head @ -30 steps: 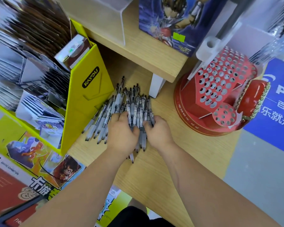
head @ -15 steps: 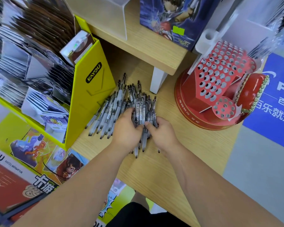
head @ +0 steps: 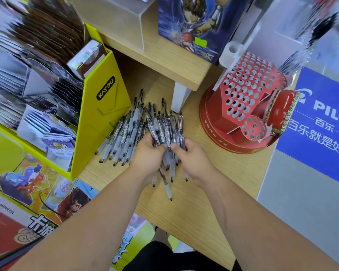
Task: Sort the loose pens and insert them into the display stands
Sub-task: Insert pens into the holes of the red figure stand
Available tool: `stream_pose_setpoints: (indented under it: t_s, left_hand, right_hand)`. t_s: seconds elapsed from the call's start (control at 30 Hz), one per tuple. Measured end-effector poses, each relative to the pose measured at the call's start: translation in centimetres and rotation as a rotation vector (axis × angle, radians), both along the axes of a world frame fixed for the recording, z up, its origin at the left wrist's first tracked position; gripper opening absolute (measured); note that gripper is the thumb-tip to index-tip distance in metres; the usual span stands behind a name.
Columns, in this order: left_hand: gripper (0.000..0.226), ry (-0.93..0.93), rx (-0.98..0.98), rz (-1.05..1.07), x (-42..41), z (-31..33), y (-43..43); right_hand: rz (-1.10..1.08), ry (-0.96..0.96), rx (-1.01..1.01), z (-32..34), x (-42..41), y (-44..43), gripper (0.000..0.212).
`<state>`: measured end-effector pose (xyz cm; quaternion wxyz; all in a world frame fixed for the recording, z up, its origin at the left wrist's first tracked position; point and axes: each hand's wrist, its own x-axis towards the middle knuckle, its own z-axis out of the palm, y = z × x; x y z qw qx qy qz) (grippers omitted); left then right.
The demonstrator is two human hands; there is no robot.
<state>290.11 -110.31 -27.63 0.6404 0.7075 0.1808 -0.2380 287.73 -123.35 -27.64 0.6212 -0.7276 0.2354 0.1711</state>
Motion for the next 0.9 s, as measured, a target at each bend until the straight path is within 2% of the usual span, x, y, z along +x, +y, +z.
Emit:
stream_pose_setpoints:
  t_s: [0.2, 0.33, 0.57, 0.7, 0.8, 0.9]
  left_hand:
    - [0.034, 0.043, -0.030, -0.043, 0.9, 0.0, -1.0]
    - [0.023, 0.064, -0.045, -0.021, 1.3, 0.0, -1.6]
    - [0.016, 0.090, -0.154, 0.061, 0.9, 0.3, -1.2]
    - [0.033, 0.193, -0.236, 0.125, 0.3, 1.0, -0.9]
    - [0.030, 0.254, -0.324, 0.143, -0.4, 1.3, -0.7]
    - [0.053, 0.312, -0.394, 0.153, -1.2, 1.6, -0.6]
  right_hand:
    - [-0.022, 0.007, 0.026, 0.0, 0.2, -0.9, 0.012]
    - [-0.021, -0.001, 0.035, -0.1, 0.5, -1.3, 0.014]
    - [0.101, -0.066, 0.037, 0.7, 0.2, -1.7, 0.015]
    - [0.123, -0.116, -0.027, 1.2, -0.5, -1.2, 0.013]
    - [0.134, -0.112, 0.003, 2.3, -1.0, -1.5, 0.015]
    - [0.158, -0.122, -0.032, 3.4, -1.6, -2.0, 0.016]
